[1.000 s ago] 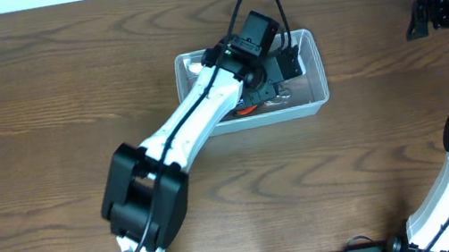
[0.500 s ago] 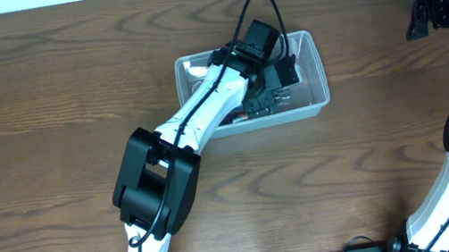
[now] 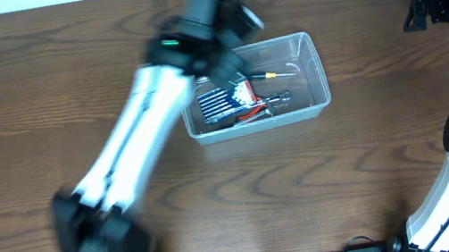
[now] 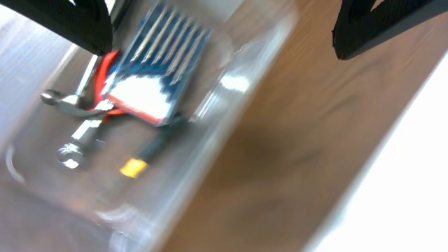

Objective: Pack container

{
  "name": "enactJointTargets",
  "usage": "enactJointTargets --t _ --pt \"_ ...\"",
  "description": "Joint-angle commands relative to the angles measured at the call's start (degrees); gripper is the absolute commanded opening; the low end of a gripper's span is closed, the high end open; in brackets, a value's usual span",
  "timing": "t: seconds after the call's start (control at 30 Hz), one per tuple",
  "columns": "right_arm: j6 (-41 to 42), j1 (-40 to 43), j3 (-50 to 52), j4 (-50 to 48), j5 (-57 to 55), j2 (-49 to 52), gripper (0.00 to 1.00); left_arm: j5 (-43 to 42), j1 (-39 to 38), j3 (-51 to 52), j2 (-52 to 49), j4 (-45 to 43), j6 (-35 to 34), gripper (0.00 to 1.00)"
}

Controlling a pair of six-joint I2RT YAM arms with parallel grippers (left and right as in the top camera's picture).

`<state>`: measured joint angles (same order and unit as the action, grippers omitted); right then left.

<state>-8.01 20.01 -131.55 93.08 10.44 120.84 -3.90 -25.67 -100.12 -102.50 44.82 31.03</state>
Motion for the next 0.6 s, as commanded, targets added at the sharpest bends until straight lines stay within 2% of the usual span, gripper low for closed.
enactJointTargets --t 0.0,0.17,0.37,0.57 --pt "-0.9 0.0 -0.1 -0.5 0.9 -0.8 0.99 1.0 6.7 -1.4 7.7 4.0 -6.7 0.98" --pt "-0.9 0.1 -0.1 -5.6 0.3 -2.9 0.99 2.1 18.6 -1.4 13.9 12.3 -13.0 0.98" --pt "-1.9 -1.4 0.1 -15.0 0.5 -3.0 0.99 2.0 31.6 -1.4 16.5 18.7 -22.2 0.98" --pt "-1.9 -5.8 0.1 -17.7 0.5 -3.0 0.99 -0.2 37.9 -0.5 16.5 22.4 -25.8 0.99"
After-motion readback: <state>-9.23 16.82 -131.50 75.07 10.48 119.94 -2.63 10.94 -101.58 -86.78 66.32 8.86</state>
